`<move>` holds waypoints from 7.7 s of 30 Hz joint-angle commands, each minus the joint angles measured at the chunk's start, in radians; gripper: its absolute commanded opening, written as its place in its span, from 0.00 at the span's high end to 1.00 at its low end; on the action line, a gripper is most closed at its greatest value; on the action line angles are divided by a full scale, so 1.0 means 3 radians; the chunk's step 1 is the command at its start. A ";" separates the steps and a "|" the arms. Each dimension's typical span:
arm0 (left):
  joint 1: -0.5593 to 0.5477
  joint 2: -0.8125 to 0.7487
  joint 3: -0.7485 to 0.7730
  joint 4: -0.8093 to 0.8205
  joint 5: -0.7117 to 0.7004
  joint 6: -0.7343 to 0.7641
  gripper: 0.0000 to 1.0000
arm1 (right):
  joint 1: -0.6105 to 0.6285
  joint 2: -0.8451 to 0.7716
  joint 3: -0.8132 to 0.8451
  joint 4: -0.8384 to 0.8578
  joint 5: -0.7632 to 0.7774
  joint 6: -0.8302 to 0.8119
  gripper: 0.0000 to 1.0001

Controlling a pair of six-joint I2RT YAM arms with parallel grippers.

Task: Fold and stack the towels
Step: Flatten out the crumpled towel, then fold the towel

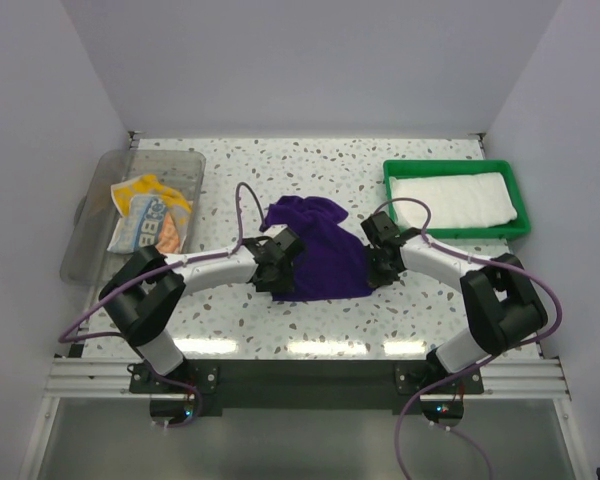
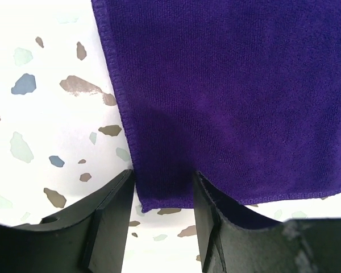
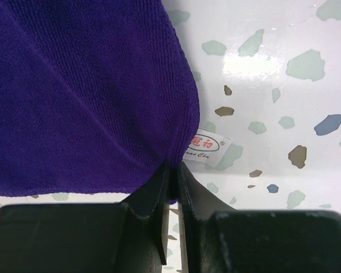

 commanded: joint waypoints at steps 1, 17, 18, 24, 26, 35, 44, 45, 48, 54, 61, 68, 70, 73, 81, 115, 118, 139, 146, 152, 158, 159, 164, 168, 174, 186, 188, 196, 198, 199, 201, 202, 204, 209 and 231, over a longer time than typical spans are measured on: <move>-0.0024 0.0086 -0.0099 -0.0274 -0.0027 -0.0164 0.50 | 0.0000 0.0098 -0.0079 0.0176 -0.0053 -0.0030 0.89; -0.0034 0.0081 -0.0267 -0.0372 0.0096 -0.0093 0.55 | 0.0005 -0.0019 -0.0141 0.0130 -0.0007 0.0022 0.89; -0.0034 0.0086 -0.0288 -0.0321 0.0111 -0.0073 0.57 | 0.0005 -0.0024 -0.0146 0.0125 0.0008 0.0027 0.89; -0.0050 0.0178 -0.0283 -0.0193 0.0270 -0.0027 0.79 | 0.0005 -0.0081 -0.0161 0.0089 0.0039 0.0042 0.89; -0.0065 0.0214 -0.0288 -0.0167 0.0316 -0.0021 0.90 | 0.0005 -0.0101 -0.0171 0.0079 0.0044 0.0047 0.90; -0.0075 0.0199 -0.0140 -0.0218 0.0306 0.0061 1.00 | 0.0005 -0.0208 -0.0095 -0.0023 0.0049 0.0073 0.96; 0.0398 0.0020 0.1003 -0.0739 -0.0088 0.0545 1.00 | -0.0015 -0.0229 0.0947 -0.0570 0.0356 -0.0142 1.00; 0.0486 -0.0005 0.1163 -0.0775 -0.0123 0.0617 1.00 | -0.0035 -0.0204 0.1121 -0.0626 0.0417 -0.0172 1.00; 0.0732 -0.0016 0.1853 -0.0867 -0.0282 0.0909 1.00 | -0.0092 -0.0086 0.1857 -0.0810 0.0509 -0.0280 1.00; 0.0932 0.0020 0.3183 -0.0837 -0.0486 0.1507 1.00 | -0.0184 0.0073 0.3212 -0.0877 0.0459 -0.0505 1.00; 0.0932 -0.0761 0.3098 0.0052 -0.0324 0.1988 1.00 | -0.0184 -0.0498 0.3521 -0.0403 0.0234 -0.0898 1.00; 0.0677 -0.1779 0.2296 0.0497 0.0096 0.2371 1.00 | -0.0184 -0.1531 0.2979 -0.0105 -0.0241 -0.1323 1.00; 0.0630 -0.2106 0.2152 0.0599 0.0320 0.2433 1.00 | -0.0184 -0.1736 0.2923 -0.0080 -0.0465 -0.1445 1.00; 0.0620 -0.2413 0.2008 0.0743 0.0601 0.2494 1.00 | -0.0184 -0.2028 0.2968 -0.0115 -0.0635 -0.1512 1.00; 0.0615 -0.2297 0.2488 0.0549 0.0593 0.2535 1.00 | -0.0184 -0.1948 0.3443 -0.0269 -0.0769 -0.1482 1.00; 0.1873 0.0951 0.2379 -0.0039 0.0689 0.1335 1.00 | -0.0537 0.1194 0.3558 -0.0887 -0.0257 -0.0654 1.00; 0.1863 0.0706 0.1939 -0.0161 0.0960 0.1237 1.00 | -0.0537 0.1004 0.3092 -0.1015 -0.0369 -0.0582 1.00; 0.1295 -0.0220 0.0392 -0.0376 0.0797 0.1037 1.00 | -0.0526 0.0262 0.1235 -0.0877 -0.0810 -0.0377 1.00; 0.1290 -0.0434 0.0684 -0.0775 0.0761 0.1104 1.00 | -0.0496 -0.0064 0.1358 -0.1174 -0.0794 -0.0398 1.00; 0.1157 -0.0803 0.0408 -0.1011 0.0842 0.1170 1.00 | -0.0322 -0.0454 0.0843 -0.1297 -0.0835 -0.0244 1.00; 0.0993 -0.0880 -0.0262 -0.0730 0.1037 0.1073 1.00 | -0.0307 -0.0618 0.0142 -0.1057 -0.0856 -0.0025 1.00; 0.0948 -0.0870 -0.0384 -0.0654 0.1057 0.1022 1.00 | -0.0302 -0.0613 0.0090 -0.0990 -0.0866 0.0016 1.00; 0.0789 -0.0803 -0.0605 -0.0500 0.1052 0.0961 1.00 | -0.0301 -0.0556 -0.0145 -0.0862 -0.0815 0.0093 1.00; 0.0779 -0.0742 -0.0758 -0.0413 0.1027 0.0955 1.00 | -0.0301 -0.0505 -0.0289 -0.0709 -0.0820 0.0154 1.00; 0.0773 -0.0762 -0.0815 -0.0413 0.0950 0.0925 1.00 | -0.0307 -0.0459 -0.0437 -0.0601 -0.0815 0.0185 1.00; 0.0773 -0.1048 -0.0615 -0.0652 0.0904 0.0884 0.68 | -0.0286 -0.0694 -0.0345 -0.0861 -0.0861 0.0068 0.58; 0.0773 -0.1191 -0.0544 -0.0734 0.0858 0.0853 0.57 | -0.0286 -0.0832 -0.0264 -0.1024 -0.0825 0.0002 0.55; 0.0773 -0.1376 -0.0202 -0.0715 0.0679 0.0863 0.33 | -0.0291 -0.0996 0.0186 -0.1118 -0.0728 -0.0183 0.54; 0.0773 -0.1249 -0.0120 -0.0582 0.0715 0.0965 0.36 | -0.0291 -0.0945 0.0248 -0.0980 -0.0763 -0.0203 0.58; 0.0773 -0.1193 -0.0063 -0.0536 0.0750 0.0986 0.40 | -0.0291 -0.0909 0.0289 -0.0929 -0.0814 -0.0213 0.60; 0.0773 -0.1045 -0.0048 -0.0326 0.0954 0.1042 0.46 | -0.0261 -0.0797 0.0299 -0.0775 -0.0973 -0.0214 0.64; 0.0773 -0.0983 -0.0043 -0.0255 0.1026 0.1047 0.52 | -0.0245 -0.0761 0.0294 -0.0724 -0.1014 -0.0208 0.65; 0.0773 -0.0805 -0.0053 -0.0071 0.1190 0.1068 0.58 | -0.0154 -0.0629 0.0284 -0.0622 -0.1085 -0.0208 0.67; 0.0768 -0.0426 0.0003 0.0257 0.1262 0.1144 0.69 | 0.0061 -0.0408 0.0141 -0.0382 -0.1224 -0.0183 0.70; 0.0773 0.0556 0.0745 0.0850 0.1058 0.1063 0.79 | 0.0327 -0.0035 -0.0074 -0.0223 -0.1019 -0.0280 0.71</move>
